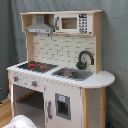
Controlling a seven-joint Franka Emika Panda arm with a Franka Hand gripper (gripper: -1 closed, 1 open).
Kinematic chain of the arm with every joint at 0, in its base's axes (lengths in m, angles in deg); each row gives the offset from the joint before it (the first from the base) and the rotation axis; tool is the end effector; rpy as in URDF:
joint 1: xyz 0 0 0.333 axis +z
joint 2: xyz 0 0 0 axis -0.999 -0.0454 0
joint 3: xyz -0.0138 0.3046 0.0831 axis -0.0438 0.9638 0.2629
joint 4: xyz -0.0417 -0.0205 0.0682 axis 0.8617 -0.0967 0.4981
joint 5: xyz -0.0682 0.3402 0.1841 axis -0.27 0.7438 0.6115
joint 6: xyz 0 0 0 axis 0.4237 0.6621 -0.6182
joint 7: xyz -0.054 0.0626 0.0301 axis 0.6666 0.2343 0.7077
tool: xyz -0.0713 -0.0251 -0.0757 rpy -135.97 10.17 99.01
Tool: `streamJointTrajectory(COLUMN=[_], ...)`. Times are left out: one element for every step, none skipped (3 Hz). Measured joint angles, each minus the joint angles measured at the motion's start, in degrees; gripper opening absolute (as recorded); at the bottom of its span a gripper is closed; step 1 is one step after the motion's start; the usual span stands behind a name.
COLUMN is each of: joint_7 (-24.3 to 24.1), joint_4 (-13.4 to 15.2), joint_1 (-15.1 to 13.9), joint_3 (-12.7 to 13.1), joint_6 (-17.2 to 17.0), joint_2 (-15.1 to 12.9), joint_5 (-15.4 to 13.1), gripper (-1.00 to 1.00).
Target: Play with the kitchen
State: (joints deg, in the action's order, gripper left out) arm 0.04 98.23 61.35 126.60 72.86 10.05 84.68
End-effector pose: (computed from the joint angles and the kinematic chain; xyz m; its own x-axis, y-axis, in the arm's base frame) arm 0.1702 0.5283 0.2874 0.2193 0.7848 0.5796 -0.0951 -0.5741 0.8133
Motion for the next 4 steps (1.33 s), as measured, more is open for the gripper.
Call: streamJointTrajectory(joint_7=[5.4,10.6,17.0,22.7], joint_4=[-0.3,-0.3,-0.3,-0.2], joint_1=[0.3,0.5,1.0,1.5], joint_3=[-2.1,-4.4,-8.1,-11.5], joint_6=[0.0,-0.6,-1.3,-1.7], joint_2=[0.0,0.0,0.0,-0.2], joint_5=[-0.4,-0.5,-0.5,-0.3], gripper=[1.00,1.00,1.00,1.00])
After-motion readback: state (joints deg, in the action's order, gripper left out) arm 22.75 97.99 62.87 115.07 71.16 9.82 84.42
